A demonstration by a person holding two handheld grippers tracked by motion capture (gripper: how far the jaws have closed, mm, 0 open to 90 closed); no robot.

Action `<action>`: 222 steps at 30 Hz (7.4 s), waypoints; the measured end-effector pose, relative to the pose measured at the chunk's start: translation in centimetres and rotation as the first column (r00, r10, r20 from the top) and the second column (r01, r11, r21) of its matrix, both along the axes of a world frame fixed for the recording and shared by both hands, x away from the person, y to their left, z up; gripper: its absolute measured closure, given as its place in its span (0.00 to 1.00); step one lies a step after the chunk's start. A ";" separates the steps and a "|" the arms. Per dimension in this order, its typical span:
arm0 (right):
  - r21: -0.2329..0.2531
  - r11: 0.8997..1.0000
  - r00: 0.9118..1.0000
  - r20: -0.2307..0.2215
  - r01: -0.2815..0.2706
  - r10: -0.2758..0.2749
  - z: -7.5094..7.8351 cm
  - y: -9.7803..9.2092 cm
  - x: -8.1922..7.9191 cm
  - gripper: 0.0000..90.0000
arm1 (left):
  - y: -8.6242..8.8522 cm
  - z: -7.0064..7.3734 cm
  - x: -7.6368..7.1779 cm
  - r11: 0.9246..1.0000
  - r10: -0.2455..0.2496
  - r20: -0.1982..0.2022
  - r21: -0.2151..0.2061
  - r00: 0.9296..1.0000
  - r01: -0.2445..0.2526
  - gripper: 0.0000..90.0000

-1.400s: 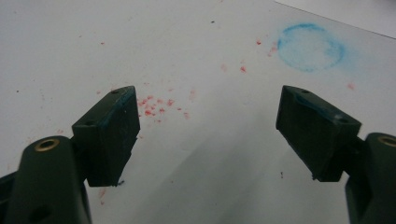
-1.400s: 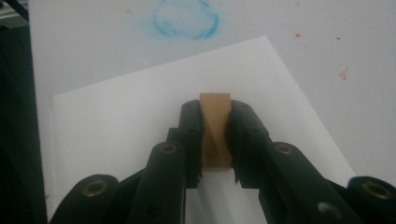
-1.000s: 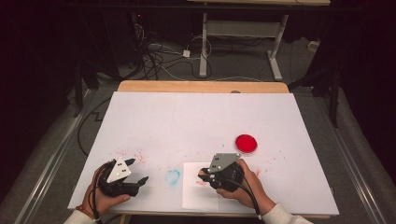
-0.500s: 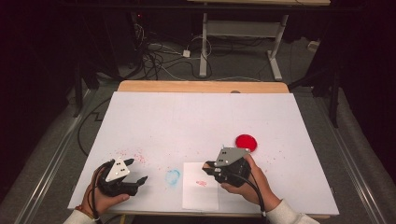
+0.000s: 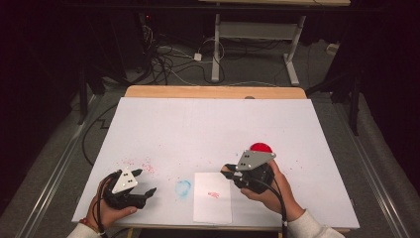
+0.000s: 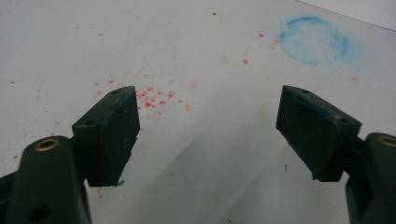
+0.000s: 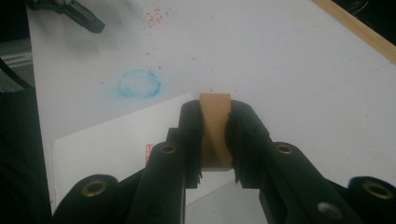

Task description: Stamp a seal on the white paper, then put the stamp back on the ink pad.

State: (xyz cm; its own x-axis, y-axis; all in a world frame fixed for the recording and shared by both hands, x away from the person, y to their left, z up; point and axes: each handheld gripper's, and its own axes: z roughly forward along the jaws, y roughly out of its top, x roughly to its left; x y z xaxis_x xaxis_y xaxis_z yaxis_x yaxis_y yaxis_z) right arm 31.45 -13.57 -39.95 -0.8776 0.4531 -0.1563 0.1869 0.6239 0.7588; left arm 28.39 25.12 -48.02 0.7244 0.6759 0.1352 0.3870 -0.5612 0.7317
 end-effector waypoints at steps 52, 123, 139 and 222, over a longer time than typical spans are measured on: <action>-0.030 0.921 0.919 -0.065 0.388 -0.389 -2.6 -8.6 7.4 0.84 | -0.8 0.0 -0.1 0.999 -0.021 -0.001 0.025 1.000 0.021 0.23; 0.101 0.895 0.898 0.027 0.435 -0.440 -1.8 -8.1 7.0 0.46 | -0.7 -0.1 -0.1 0.999 -0.021 -0.009 0.038 1.000 0.022 0.23; 0.199 0.874 0.872 0.133 0.443 -0.472 -0.2 -8.1 4.8 0.28 | -0.7 -0.1 -0.1 0.999 -0.023 -0.009 0.036 1.000 0.023 0.23; 0.121 0.921 0.889 0.240 0.371 -0.390 -5.9 -14.1 -5.2 0.25 | -2.1 0.6 0.5 0.998 -0.062 0.030 0.025 0.998 0.061 0.23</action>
State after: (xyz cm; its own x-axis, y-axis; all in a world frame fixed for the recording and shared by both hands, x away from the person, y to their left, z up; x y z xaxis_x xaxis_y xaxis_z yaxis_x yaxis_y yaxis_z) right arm 26.28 -27.69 -45.81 -0.5700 0.7623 -0.3066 0.1945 0.4878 0.8510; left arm 28.89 23.01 -47.42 0.7598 0.6264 0.1741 0.3286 -0.6010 0.7286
